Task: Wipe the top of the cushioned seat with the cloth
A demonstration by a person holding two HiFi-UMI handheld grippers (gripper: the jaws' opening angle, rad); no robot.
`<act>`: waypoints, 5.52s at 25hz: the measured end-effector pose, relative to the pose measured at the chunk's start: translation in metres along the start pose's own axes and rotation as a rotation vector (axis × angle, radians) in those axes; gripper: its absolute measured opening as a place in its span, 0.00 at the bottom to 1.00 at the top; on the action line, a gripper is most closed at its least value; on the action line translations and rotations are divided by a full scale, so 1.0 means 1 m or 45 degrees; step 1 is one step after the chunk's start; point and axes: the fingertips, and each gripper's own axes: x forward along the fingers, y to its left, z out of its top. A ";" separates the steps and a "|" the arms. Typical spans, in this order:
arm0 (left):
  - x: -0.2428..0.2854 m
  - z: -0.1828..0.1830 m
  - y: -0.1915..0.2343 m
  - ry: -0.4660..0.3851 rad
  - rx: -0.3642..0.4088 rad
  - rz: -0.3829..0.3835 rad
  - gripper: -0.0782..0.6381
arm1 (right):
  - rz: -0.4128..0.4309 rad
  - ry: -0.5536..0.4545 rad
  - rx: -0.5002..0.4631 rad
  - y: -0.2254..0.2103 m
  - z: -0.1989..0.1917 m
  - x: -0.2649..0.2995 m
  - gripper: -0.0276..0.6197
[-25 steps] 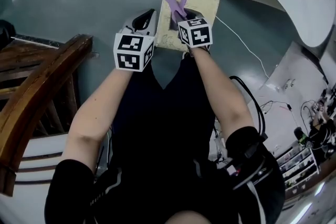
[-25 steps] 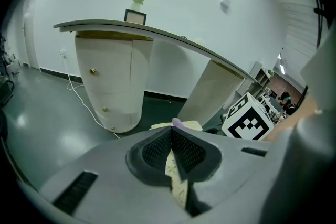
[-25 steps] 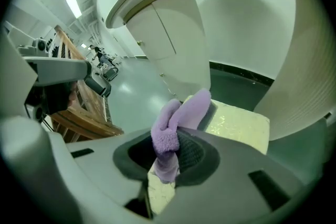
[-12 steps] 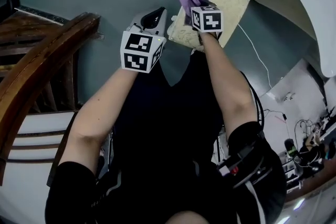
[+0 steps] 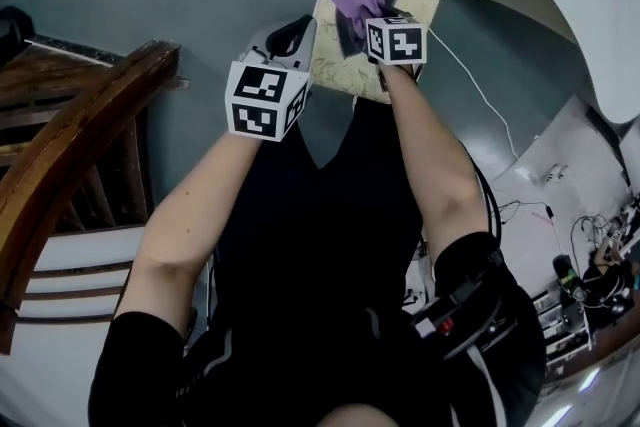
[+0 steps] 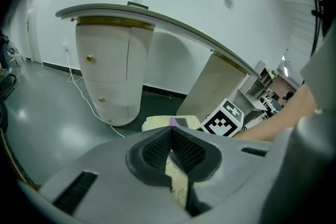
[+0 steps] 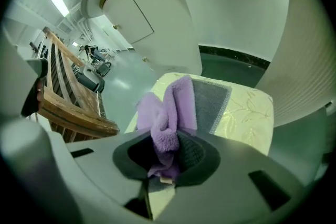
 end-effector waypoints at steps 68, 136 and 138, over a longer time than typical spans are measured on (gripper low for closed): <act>0.023 0.011 -0.040 0.006 0.042 -0.136 0.11 | 0.077 -0.059 0.067 -0.041 0.044 -0.005 0.15; -0.282 0.344 -0.123 -0.759 0.337 -0.357 0.11 | -0.102 -1.112 -0.273 0.115 0.199 -0.588 0.17; -0.296 0.354 -0.126 -0.810 0.356 -0.354 0.11 | -0.112 -1.147 -0.288 0.119 0.204 -0.601 0.17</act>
